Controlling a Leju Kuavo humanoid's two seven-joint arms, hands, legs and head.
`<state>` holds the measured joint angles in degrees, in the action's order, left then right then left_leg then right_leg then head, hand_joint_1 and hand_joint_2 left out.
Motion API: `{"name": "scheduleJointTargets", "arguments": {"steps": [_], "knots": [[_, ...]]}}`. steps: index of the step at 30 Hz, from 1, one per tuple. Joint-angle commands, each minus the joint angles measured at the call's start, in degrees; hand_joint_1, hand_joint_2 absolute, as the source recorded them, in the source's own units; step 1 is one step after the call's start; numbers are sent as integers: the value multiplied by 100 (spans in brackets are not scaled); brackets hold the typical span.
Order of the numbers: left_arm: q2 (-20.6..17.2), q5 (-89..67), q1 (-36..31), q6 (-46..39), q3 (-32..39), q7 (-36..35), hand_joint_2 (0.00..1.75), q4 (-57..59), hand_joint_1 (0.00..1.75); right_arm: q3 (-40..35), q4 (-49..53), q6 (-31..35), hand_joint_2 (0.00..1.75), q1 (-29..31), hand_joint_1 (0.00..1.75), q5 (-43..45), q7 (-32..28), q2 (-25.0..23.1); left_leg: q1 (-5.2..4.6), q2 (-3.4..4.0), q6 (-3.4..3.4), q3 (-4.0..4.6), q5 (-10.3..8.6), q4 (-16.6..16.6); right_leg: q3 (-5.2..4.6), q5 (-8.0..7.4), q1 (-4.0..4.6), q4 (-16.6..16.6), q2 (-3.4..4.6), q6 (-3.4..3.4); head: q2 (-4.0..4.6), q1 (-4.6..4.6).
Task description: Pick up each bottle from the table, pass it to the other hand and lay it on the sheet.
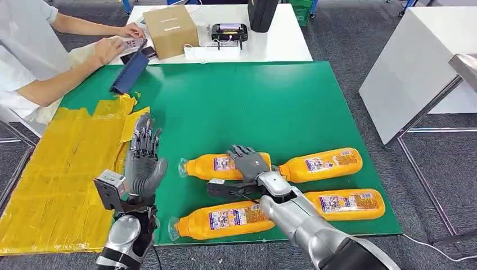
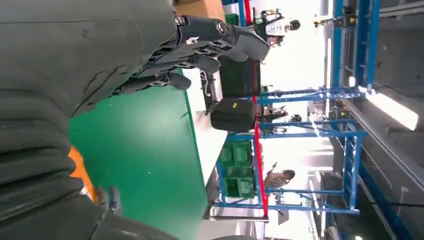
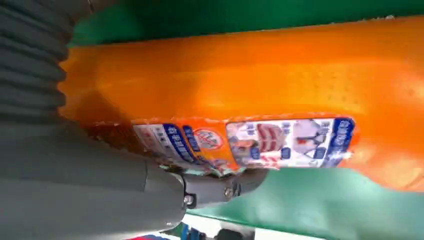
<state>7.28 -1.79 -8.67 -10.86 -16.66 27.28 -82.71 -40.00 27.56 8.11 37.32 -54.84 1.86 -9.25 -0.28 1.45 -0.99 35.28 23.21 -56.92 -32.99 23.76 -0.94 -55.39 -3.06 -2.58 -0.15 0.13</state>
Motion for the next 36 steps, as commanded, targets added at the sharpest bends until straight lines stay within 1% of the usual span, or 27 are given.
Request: {"name": "scheduleJointTargets", "arguments": {"steps": [1,2,3,4,6,11,13,15,16,17,18,19,20,21,22,23,24,25,26,27,30,31,32,33,34,35,36], "knots": [[26,100,-387,-19,-228,0,175,625,0,188,-984,-450,175,208,0,52,284,41,8,-28,7,-24,1,5,30,7,4,8,-1,10,0,2],[28,105,-386,-19,-236,3,175,626,0,179,-986,-439,175,202,2,16,324,50,5,-24,5,-23,-1,5,26,4,1,7,-5,7,0,0],[33,111,-381,-23,-237,4,175,624,0,173,-995,-403,175,194,134,-23,390,55,8,-34,8,-32,0,6,39,7,3,10,-4,10,0,2],[35,113,-376,-27,-234,4,175,622,0,179,-994,-387,175,190,161,-29,409,55,7,-26,6,-31,0,4,34,5,4,9,-3,8,0,0],[37,116,-363,-30,-230,2,175,622,0,188,-991,-389,175,192,175,-34,413,52,7,-26,6,-35,-1,6,38,3,3,11,-1,8,0,2],[40,117,-347,-20,-224,-2,175,618,0,253,-938,-253,175,183,175,-62,405,61,5,-26,4,-41,-2,6,41,4,0,10,-4,6,0,4],[40,109,-326,-34,-211,-21,175,596,0,313,-862,83,175,161,175,-64,355,65,12,-37,9,-51,2,6,57,8,5,13,3,13,0,2],[33,106,-312,-35,-207,-24,175,575,0,336,-843,164,175,172,175,-63,343,60,4,-23,4,-45,0,6,46,4,0,9,-1,6,0,2],[20,65,-280,-41,-209,-60,175,526,0,441,-694,722,175,116,175,-63,250,77,10,-32,8,-53,4,6,58,9,5,13,5,12,0,0],[-7,-49,-202,-67,-217,-132,175,412,0,626,-517,1422,175,41,175,-46,100,74,5,-23,5,-45,1,4,48,5,1,9,2,7,0,2],[-22,-94,-138,-74,-217,-153,175,335,0,694,-413,1582,175,11,175,-37,34,79,8,-27,8,-49,4,5,54,8,3,11,7,10,0,0],[-48,-223,-96,-106,-245,-193,175,281,0,1050,79,2401,175,-185,175,223,-329,82,6,-20,5,-45,3,6,47,5,2,10,6,7,0,2],[-49,-289,-25,-137,-252,-186,175,192,0,1327,401,2565,175,-336,175,526,-655,93,7,-22,8,-49,7,3,53,9,2,10,13,10,0,0],[-52,-301,12,-141,-261,-189,175,148,0,1360,680,2436,175,-415,175,501,-624,155,5,-15,5,-37,5,1,40,6,1,5,13,7,0,6],[-49,-304,14,-143,-263,-189,175,147,0,1365,734,2409,175,-436,175,489,-603,166,7,-15,8,-37,12,-3,43,11,3,1,23,11,0,0],[-52,-361,38,-181,-261,-190,175,135,0,1818,1488,3003,175,-754,175,984,-1185,119,2,-8,6,-20,8,-2,25,6,-1,-2,21,6,0,4],[-55,-365,64,-185,-261,-190,175,113,0,1835,1796,2889,175,-858,175,968,-1143,174,7,-4,9,-27,17,-6,29,11,2,-3,37,8,0,0],[-56,-365,76,-186,-258,-190,175,108,0,1829,2020,2791,175,-935,175,915,-1039,224,6,-8,7,-15,10,-2,20,5,4,2,23,4,0,0],[-56,-365,76,-186,-258,-190,175,108,0,1829,2020,2791,175,-935,175,915,-1039,224,2,-17,4,-10,3,1,15,2,1,2,5,0,0,0],[-56,-365,76,-186,-258,-190,175,108,0,1829,2020,2791,175,-935,175,915,-1039,224,6,-26,7,-13,8,-3,20,9,4,-1,5,4,0,9],[-53,-365,66,-184,-253,-190,175,118,0,1836,2018,2758,175,-944,175,899,-1028,212,5,-14,5,-5,6,-3,12,3,3,2,10,1,0,0],[-58,-418,67,-217,-255,-188,175,120,0,2036,2277,3156,175,-1065,175,1135,-1416,131,6,-22,7,-15,11,-5,23,10,3,-2,13,5,0,2],[-66,-442,78,-227,-261,-189,175,124,0,2127,2566,3189,175,-1169,175,1320,-1583,119,4,-14,5,-6,5,-2,11,3,1,0,11,3,0,0],[-84,-500,93,-254,-284,-191,175,132,0,2285,3319,3166,175,-1471,175,1618,-1837,141,8,-18,8,-12,12,-9,20,10,4,-3,19,7,0,2],[-104,-517,119,-259,-302,-192,175,131,0,2361,3911,3124,175,-1698,175,1883,-1918,168,3,-14,6,-3,6,-2,8,5,1,-1,11,3,0,0],[-112,-500,138,-234,-317,-204,175,130,0,2409,4393,2993,175,-1885,175,2133,-1927,201,7,-20,9,-12,12,-6,18,12,3,-4,17,8,0,2],[-130,-444,165,-173,-342,-221,175,102,0,2447,4888,2649,175,-2064,175,2600,-1955,257,4,-27,7,-3,8,-4,12,11,1,-4,4,5,0,0]]}}
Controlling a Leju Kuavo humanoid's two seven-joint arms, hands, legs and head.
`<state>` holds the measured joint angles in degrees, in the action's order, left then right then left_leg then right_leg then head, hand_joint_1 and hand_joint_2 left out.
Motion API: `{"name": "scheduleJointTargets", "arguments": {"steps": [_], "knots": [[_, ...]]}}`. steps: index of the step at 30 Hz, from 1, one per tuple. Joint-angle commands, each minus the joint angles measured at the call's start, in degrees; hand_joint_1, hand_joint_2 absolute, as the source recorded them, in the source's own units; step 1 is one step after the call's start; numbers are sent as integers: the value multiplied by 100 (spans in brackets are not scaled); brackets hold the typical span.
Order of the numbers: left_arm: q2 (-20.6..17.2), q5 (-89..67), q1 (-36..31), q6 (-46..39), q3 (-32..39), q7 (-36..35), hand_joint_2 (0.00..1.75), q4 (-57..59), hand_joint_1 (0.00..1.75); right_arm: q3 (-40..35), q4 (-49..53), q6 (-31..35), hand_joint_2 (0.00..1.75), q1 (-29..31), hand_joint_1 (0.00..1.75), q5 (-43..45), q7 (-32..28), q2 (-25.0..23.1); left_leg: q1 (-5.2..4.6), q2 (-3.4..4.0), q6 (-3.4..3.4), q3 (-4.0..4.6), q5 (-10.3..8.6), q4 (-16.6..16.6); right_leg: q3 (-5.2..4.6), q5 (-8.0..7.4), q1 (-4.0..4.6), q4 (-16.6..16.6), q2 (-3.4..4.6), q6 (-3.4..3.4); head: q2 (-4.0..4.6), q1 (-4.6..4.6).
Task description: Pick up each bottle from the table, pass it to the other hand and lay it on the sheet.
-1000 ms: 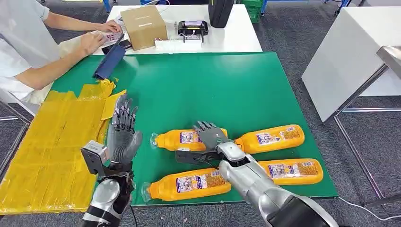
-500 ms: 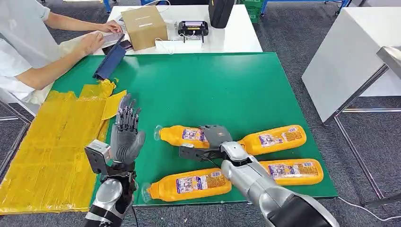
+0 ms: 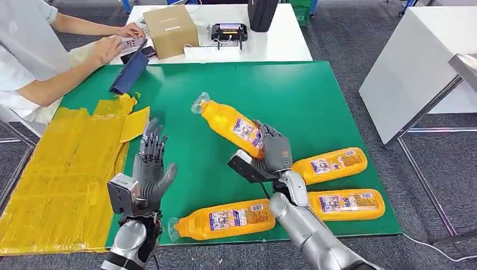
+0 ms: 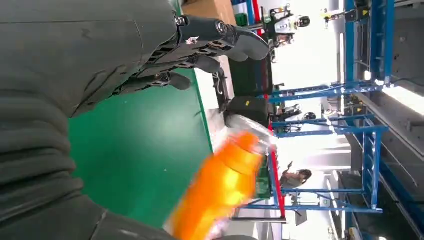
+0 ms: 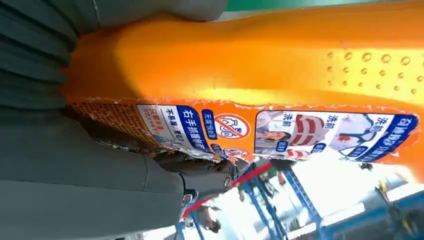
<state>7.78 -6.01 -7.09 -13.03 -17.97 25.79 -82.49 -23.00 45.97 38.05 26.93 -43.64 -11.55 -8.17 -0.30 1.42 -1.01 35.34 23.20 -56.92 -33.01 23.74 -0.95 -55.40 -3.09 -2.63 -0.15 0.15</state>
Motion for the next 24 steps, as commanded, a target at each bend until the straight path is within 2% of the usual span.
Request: {"name": "scheduleJointTargets", "arguments": {"steps": [1,2,5,7,8,12,19,24], "knots": [[-201,-37,20,50,-244,-57,175,47,0,767,3296,-651,175,-1127,175,1874,-642,150,2,-22,5,0,3,0,5,8,0,-2,0,7,0,2],[-229,-28,37,74,-281,-50,175,-2,0,755,3439,-1079,175,-1192,175,2293,-652,179,5,-27,8,-6,11,-7,13,16,2,-5,4,10,0,-2],[-310,11,-5,189,-414,-49,175,-103,0,507,3283,-1843,175,-1211,175,2722,-686,183,4,-19,6,-5,8,-3,11,10,1,-1,8,7,0,0],[-328,5,-101,245,-544,-72,175,-122,0,258,2859,-1884,175,-1117,175,2578,-827,119,6,-15,7,-5,9,-3,8,8,3,0,15,9,0,0],[-355,32,-204,364,-664,-82,175,-93,0,31,2536,-2183,175,-1007,175,2532,-744,136,9,-14,10,-11,12,-3,15,10,5,0,22,13,0,-2],[-341,18,-497,423,-958,-105,175,-11,0,-588,1072,-2417,175,-569,175,2241,-895,-123,14,-8,12,-17,11,-1,18,6,10,3,32,16,0,-2],[-335,23,-546,430,-1026,-116,175,-18,0,-762,806,-2457,175,-510,175,2191,-954,-223,5,-2,5,-4,3,5,3,2,4,3,17,6,0,-2],[-324,24,-715,450,-1160,-137,175,78,0,-1405,162,-2696,175,-308,175,1817,-793,-390,13,-3,10,-23,15,-2,25,12,8,2,35,14,0,0]]}}
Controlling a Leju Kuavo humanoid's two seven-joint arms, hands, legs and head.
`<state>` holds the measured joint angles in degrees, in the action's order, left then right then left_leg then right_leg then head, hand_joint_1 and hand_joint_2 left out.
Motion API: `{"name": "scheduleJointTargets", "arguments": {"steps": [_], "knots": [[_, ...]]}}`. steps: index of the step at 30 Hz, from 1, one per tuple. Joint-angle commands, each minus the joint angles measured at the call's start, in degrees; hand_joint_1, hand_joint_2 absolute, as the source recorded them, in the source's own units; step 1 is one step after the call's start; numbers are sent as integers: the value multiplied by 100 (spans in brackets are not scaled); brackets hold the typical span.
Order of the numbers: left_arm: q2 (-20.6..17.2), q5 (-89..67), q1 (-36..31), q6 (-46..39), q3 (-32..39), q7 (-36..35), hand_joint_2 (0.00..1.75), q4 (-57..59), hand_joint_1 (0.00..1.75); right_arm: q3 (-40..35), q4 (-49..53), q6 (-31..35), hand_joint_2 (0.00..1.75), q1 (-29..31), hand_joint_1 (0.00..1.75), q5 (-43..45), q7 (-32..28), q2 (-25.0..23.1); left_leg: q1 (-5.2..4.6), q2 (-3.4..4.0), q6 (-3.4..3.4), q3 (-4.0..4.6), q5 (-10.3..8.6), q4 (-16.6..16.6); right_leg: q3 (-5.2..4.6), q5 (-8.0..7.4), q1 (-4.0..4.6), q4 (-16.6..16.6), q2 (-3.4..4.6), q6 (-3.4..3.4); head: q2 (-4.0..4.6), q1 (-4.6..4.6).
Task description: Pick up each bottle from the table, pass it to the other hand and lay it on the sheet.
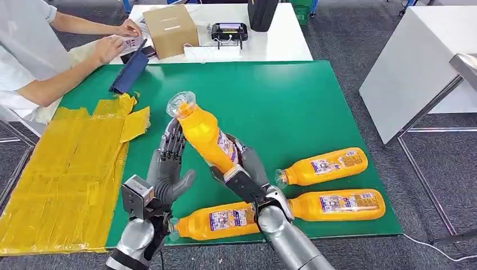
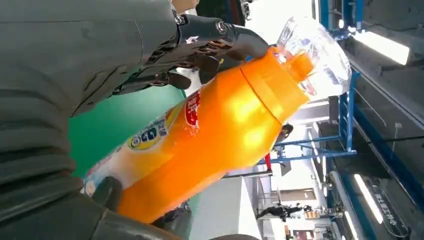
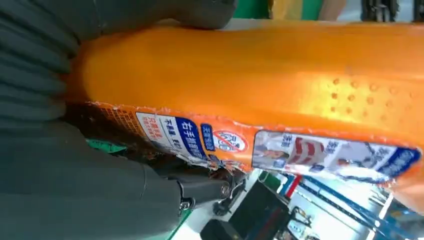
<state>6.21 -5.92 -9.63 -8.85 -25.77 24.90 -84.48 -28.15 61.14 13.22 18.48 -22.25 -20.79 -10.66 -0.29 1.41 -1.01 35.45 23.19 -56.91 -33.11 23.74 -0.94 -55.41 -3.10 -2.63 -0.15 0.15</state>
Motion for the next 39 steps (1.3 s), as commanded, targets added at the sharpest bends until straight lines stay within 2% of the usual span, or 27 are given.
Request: {"name": "scheduleJointTargets", "arguments": {"steps": [1,7,11,13,15,17,18,20,21,22,23,24,26,28,29,30,34,39], "knots": [[-160,14,-487,24,-378,-53,175,304,0,-955,-1445,-185,175,557,175,-368,103,-173,8,-1,7,-18,7,0,20,4,5,5,23,10,0,0],[-118,-181,-598,-291,-264,-64,175,525,0,-1546,-1593,293,175,514,175,-1055,71,-252,10,-5,11,-24,8,3,23,6,6,5,23,12,0,0],[-90,-1342,-716,-1384,-203,-299,175,930,0,-1725,-1270,718,175,377,175,-1428,235,-134,11,-14,9,-28,10,3,29,11,8,7,16,10,0,0],[-73,-1339,-745,-1374,-190,-298,175,996,0,-1730,-1245,710,175,367,175,-1428,243,-116,11,-18,10,-32,12,3,35,14,6,6,18,12,0,-4],[-5,-1955,-860,-1875,-147,-496,175,1272,0,-1687,-1261,694,175,369,175,-1413,299,-100,9,-13,5,-13,4,2,16,5,7,7,6,7,0,4],[16,-2058,-900,-1924,-100,-519,175,1375,0,-1657,-1333,690,175,383,175,-1398,292,-116,3,-22,6,-16,2,5,18,7,-1,6,0,8,0,0],[26,-2579,-940,-2321,-94,-645,175,1503,0,-1630,-1379,723,175,386,175,-1374,296,-128,7,-26,8,-23,5,3,27,10,2,7,4,10,0,0],[45,-2892,-976,-2400,-57,-766,175,1649,0,-1588,-1449,736,175,396,175,-1352,246,-151,5,-15,7,-18,3,3,19,5,1,6,10,9,0,-2],[30,-3089,-1007,-2367,-65,-872,175,1751,2,-1569,-1459,754,175,396,173,-1359,240,-158,15,-24,15,-40,15,-5,45,16,7,2,28,20,0,0],[34,-3094,-1022,-2313,-53,-884,175,1806,14,-1550,-1450,772,175,392,175,-1365,242,-161,9,-20,10,-22,4,4,25,7,5,8,11,12,0,0],[34,-3078,-1028,-2257,-46,-896,175,1842,150,-1542,-1440,776,175,390,175,-1371,244,-159,7,-20,9,-21,4,3,24,8,3,6,8,12,0,0],[32,-2860,-1020,-1939,-21,-917,175,1844,175,-1510,-1417,811,175,377,173,-1393,272,-154,11,-24,12,-29,8,2,33,11,6,7,13,15,0,0],[23,-2771,-1014,-1819,-16,-908,175,1837,175,-1492,-1397,832,175,368,175,-1401,280,-147,8,-13,10,-23,8,1,24,9,4,6,17,12,0,0],[-18,-2280,-1022,-1183,0,-929,175,1797,175,-1467,-1364,945,175,344,175,-1456,309,-129,12,-14,13,-37,17,-1,38,16,7,5,30,17,0,-2],[-18,-2280,-1022,-1183,0,-929,175,1797,175,-1467,-1364,945,175,344,175,-1456,309,-129,8,-13,10,-19,8,0,20,10,4,4,16,11,0,0],[-75,-1940,-1051,-712,8,-973,175,1789,175,-1436,-1339,1036,175,327,175,-1486,306,-122,11,-17,12,-29,13,-1,31,14,7,4,21,14,0,0],[-167,-1410,-1100,-10,62,-1044,175,1790,175,-1398,-1254,1275,175,297,175,-1646,284,-103,12,-8,12,-32,16,-3,33,14,7,3,31,15,0,0],[-194,-1092,-1109,236,152,-1030,175,1759,175,-1352,-1152,1455,175,295,175,-1732,274,-96,9,-8,11,-20,11,-4,21,10,5,0,25,13,0,2]]}}
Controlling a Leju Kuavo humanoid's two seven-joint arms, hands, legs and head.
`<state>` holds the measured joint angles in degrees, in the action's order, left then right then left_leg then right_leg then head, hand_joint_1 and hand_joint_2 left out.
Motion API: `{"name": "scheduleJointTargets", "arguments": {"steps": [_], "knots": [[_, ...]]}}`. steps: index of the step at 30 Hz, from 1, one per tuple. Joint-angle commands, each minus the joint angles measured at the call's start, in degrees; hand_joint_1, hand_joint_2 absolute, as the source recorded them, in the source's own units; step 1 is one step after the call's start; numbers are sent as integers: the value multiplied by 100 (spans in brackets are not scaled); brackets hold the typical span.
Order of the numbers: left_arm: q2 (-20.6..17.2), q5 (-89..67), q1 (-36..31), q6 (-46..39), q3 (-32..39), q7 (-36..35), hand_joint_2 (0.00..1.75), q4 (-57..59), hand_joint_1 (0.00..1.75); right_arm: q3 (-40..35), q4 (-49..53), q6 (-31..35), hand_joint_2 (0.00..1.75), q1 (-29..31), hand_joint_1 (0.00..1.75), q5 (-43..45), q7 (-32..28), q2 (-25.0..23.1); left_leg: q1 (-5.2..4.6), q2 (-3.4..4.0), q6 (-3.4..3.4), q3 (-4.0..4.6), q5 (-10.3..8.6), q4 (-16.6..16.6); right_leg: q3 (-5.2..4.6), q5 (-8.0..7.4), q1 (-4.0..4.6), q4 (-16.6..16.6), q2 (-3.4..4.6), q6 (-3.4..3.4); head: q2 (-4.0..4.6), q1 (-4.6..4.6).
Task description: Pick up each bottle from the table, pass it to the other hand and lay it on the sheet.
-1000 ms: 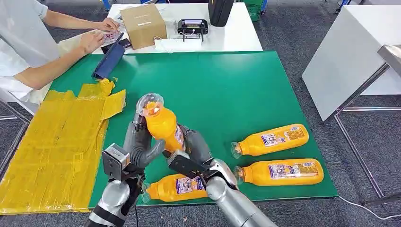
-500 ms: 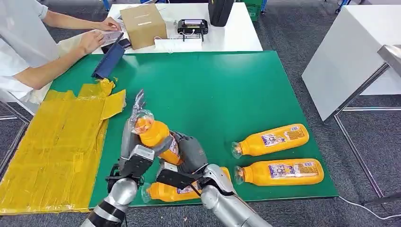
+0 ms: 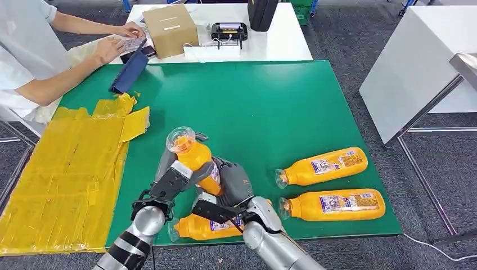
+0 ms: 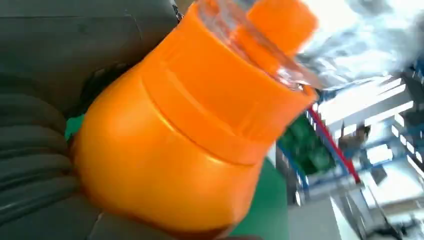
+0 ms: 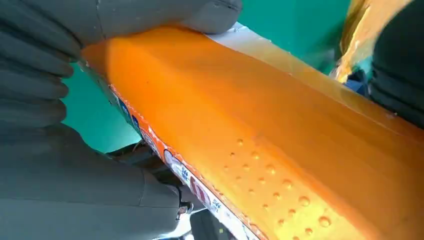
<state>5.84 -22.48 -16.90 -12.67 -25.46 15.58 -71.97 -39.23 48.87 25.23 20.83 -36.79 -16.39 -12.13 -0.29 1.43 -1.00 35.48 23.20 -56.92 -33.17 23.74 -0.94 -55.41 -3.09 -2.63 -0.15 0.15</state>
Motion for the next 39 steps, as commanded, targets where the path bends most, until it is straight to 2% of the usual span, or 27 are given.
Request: {"name": "scheduleJointTargets", "arguments": {"steps": [1,6,12,13,14,15,16,20,22,23,27,28,30,31,33,34,36,39], "knots": [[-158,631,-376,653,139,-95,175,491,175,-237,103,307,175,60,175,-312,-165,62,7,-5,7,-15,6,0,17,5,4,2,19,9,0,-2],[-158,631,-376,653,139,-95,175,491,175,-237,103,307,175,60,175,-312,-165,62,10,-8,9,-18,9,-3,21,8,6,1,21,11,0,0],[-204,1108,-334,729,355,19,175,217,175,-23,598,823,175,-14,175,-437,-187,138,11,-7,11,-26,17,-8,29,14,6,-4,32,14,0,0],[-200,1130,-325,670,398,48,175,170,175,18,703,930,175,-39,161,-453,-208,145,7,-6,8,-18,10,-4,19,9,3,-3,23,10,0,-2],[-219,1134,-322,608,435,69,175,86,175,69,893,985,175,-89,106,-448,-213,168,11,-9,11,-25,17,-10,28,15,6,-5,30,14,0,0],[-251,1137,-328,626,442,61,175,29,175,67,1023,951,175,-101,106,-451,-203,196,8,-7,8,-12,8,-5,14,8,4,-3,21,10,0,0],[-269,1073,-307,475,493,81,175,-81,175,140,1337,1044,175,-209,0,-471,-202,238,11,-7,10,-20,14,-8,22,12,7,-5,29,13,0,0],[-440,668,-379,-150,719,135,175,-479,175,293,2601,1153,175,-519,0,-554,-170,480,11,-4,12,-18,18,-13,20,14,6,-11,35,15,0,0],[-603,-631,-478,-1141,832,-16,175,-661,175,363,3330,1108,175,-747,0,-696,-83,643,13,-14,12,-11,15,-16,15,16,8,-13,25,15,0,-4],[-611,-672,-486,-1105,886,-69,175,-757,175,368,3570,1023,175,-830,0,-743,-40,712,9,-19,8,-1,7,-10,5,10,7,-8,9,10,0,-2],[-597,-677,-466,-1074,894,-92,175,-784,175,363,3628,995,175,-881,0,-758,-16,721,11,-10,8,-12,12,-10,15,11,7,-4,20,10,0,-2],[-631,-1519,-510,-1596,902,-239,175,-733,175,362,3692,1088,175,-907,0,-838,-107,740,14,-14,9,-19,16,-12,23,14,9,-4,23,12,0,0],[-775,-2594,-628,-1857,967,-710,175,-684,175,356,4104,1186,175,-1058,0,-899,-146,857,14,-20,9,-21,13,-9,28,14,9,0,17,12,0,0],[-939,-3460,-779,-1691,989,-1211,175,-566,175,352,4416,1207,175,-1152,0,-951,-156,953,11,-19,8,-10,8,-7,17,11,7,-3,9,10,0,0],[-1072,-4293,-1121,-1368,1021,-1616,175,-184,175,369,4859,1089,175,-1239,0,-983,-71,1064,11,-20,9,-7,8,-10,12,11,6,-7,8,11,0,0],[-1202,-5312,-1299,-1242,951,-2037,175,112,175,373,4969,1001,175,-1230,0,-992,-42,1087,14,-29,11,-8,11,-16,16,16,9,-12,6,14,0,0],[-1225,-6202,-1575,-964,874,-2383,175,799,175,347,5087,744,175,-1186,0,-1124,97,1100,14,-26,12,-11,8,-13,17,13,9,-10,9,15,0,0],[-1201,-6638,-1755,-395,859,-2671,175,1805,175,165,4998,241,175,-1074,0,-1328,287,1139,6,-18,7,-20,-1,4,21,5,2,2,7,10,0,0]]}}
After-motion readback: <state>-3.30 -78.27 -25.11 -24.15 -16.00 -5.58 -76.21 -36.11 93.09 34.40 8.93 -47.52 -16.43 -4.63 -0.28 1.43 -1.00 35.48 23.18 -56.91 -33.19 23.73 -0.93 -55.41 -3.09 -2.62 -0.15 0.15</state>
